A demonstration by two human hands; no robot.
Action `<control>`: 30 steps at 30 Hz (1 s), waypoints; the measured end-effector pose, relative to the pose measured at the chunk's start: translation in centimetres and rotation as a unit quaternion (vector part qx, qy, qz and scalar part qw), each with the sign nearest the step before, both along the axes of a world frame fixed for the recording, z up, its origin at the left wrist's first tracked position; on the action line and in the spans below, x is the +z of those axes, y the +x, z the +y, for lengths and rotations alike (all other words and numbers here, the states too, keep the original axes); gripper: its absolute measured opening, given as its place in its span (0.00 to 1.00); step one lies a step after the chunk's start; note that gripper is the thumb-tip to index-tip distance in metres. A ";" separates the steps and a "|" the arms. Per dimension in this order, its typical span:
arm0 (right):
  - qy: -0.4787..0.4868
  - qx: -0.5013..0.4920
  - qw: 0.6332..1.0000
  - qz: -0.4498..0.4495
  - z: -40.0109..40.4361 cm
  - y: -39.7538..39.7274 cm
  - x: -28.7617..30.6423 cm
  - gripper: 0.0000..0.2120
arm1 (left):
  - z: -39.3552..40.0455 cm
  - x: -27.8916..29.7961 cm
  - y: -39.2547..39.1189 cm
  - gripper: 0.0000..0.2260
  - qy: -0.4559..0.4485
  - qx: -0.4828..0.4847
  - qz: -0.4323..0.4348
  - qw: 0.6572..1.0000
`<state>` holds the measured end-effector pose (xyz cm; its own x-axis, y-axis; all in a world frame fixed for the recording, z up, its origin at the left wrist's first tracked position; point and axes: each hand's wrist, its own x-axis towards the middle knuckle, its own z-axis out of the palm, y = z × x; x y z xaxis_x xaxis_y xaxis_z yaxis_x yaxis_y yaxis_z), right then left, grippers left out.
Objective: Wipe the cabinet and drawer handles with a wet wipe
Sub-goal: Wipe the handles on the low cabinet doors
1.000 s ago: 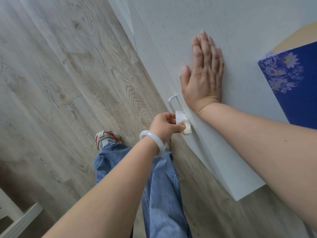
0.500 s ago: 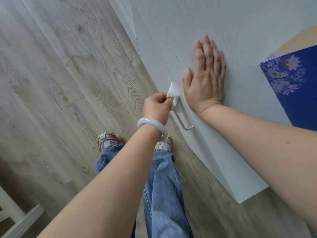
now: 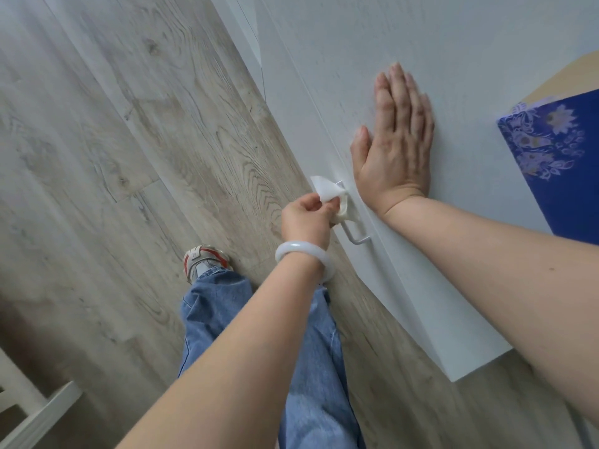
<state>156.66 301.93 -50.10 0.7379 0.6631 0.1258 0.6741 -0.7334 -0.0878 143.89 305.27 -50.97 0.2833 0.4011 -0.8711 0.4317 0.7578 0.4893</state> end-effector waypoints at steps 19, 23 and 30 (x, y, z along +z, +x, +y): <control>0.000 0.007 1.000 -0.003 -0.2 0.0 0.0 0.30 | -4.0 0.9 -1.7 0.07 -0.090 -0.055 0.005 0.994; 0.000 0.006 1.000 -0.005 -0.1 0.0 0.0 0.30 | -1.1 -0.1 -0.6 0.07 -0.053 -0.034 -0.001 0.998; 0.000 0.009 1.000 -0.003 -0.1 0.0 0.0 0.30 | 1.6 -0.5 -1.5 0.08 -0.001 -0.139 -0.019 0.990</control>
<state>156.67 301.80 -50.07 0.7250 0.6761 0.1312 0.6877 -0.7211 -0.0841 142.40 306.83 -51.43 0.4148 0.3022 -0.8583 0.6046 0.6134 0.5081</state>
